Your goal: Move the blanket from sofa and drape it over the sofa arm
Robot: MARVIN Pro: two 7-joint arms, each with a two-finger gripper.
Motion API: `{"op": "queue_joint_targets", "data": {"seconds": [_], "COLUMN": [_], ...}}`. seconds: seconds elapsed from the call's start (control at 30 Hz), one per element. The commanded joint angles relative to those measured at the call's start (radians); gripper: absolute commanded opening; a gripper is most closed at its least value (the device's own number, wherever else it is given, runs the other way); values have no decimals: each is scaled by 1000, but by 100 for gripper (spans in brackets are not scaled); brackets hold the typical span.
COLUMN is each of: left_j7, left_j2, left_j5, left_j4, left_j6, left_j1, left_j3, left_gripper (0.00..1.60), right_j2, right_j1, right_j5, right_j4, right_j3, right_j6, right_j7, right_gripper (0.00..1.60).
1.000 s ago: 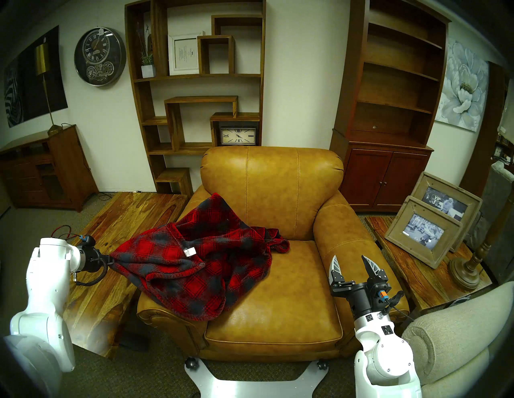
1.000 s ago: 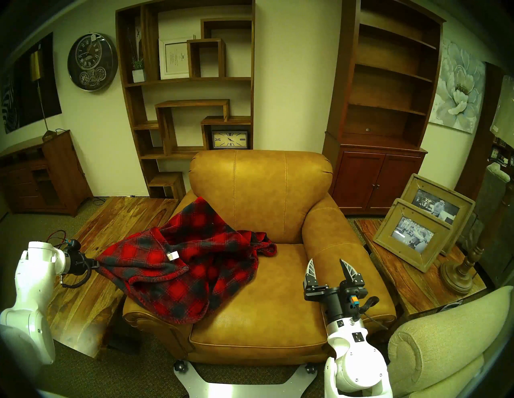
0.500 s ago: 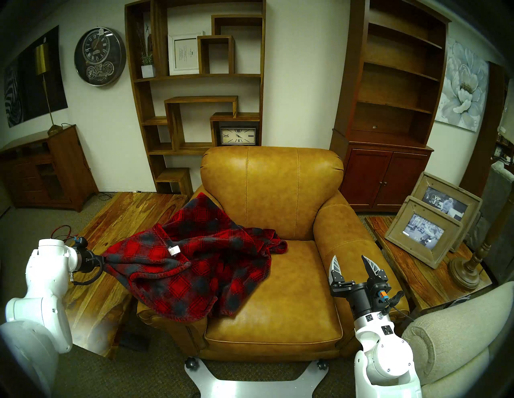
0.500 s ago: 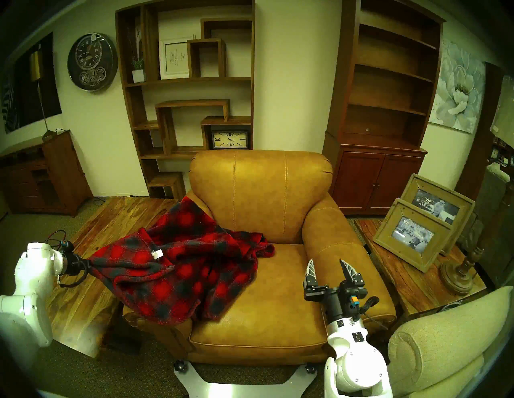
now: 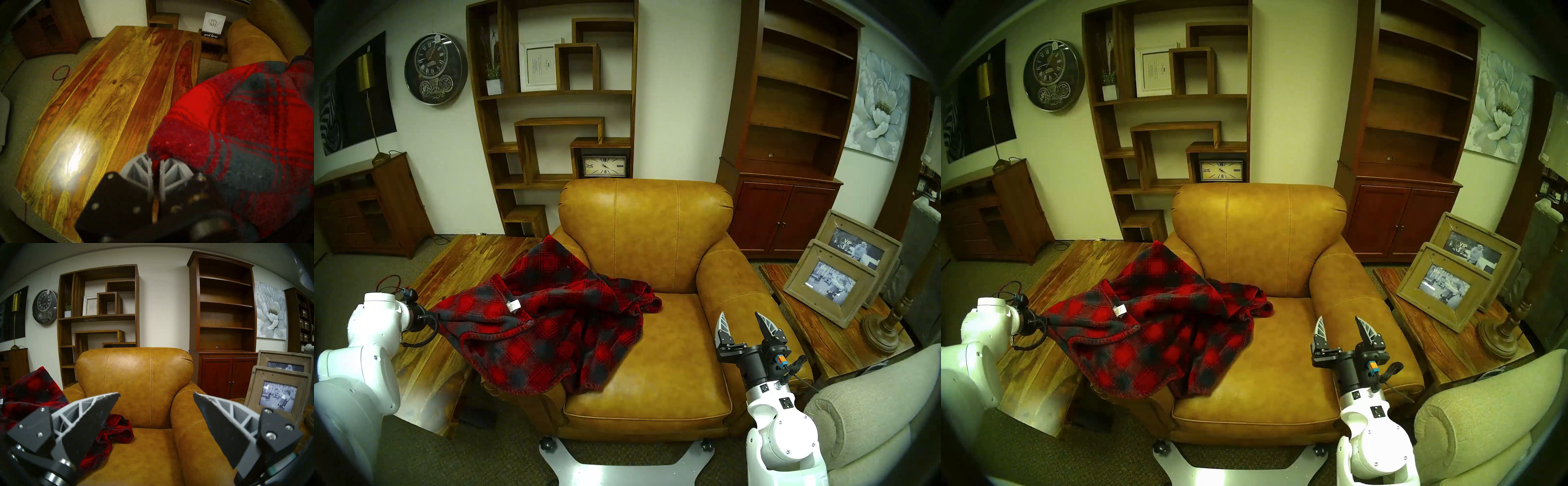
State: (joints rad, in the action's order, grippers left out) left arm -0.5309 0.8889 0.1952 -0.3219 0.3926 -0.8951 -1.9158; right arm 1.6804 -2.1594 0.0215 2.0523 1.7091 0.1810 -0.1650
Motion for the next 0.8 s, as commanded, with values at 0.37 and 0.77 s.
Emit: {"op": "queue_joint_targets", "data": {"seconds": [0.37,0.77], "left_j7": [-55,-120], "left_j2": [-40,-71], "left_j5": [12,121], "left_j4": [-33,-184], "left_j6": [-194,-240], "left_j1": [58,-50], "left_j3": [13,127], "left_gripper": [160,160], "right_j2": [-1,-1], "right_j1": [1,1], "right_j5": [0,0], "right_j4": [24,23], "right_j3": [-1,-1], "right_j6": [5,5], "right_j7": [-1,-1], "right_gripper": [160,160]}}
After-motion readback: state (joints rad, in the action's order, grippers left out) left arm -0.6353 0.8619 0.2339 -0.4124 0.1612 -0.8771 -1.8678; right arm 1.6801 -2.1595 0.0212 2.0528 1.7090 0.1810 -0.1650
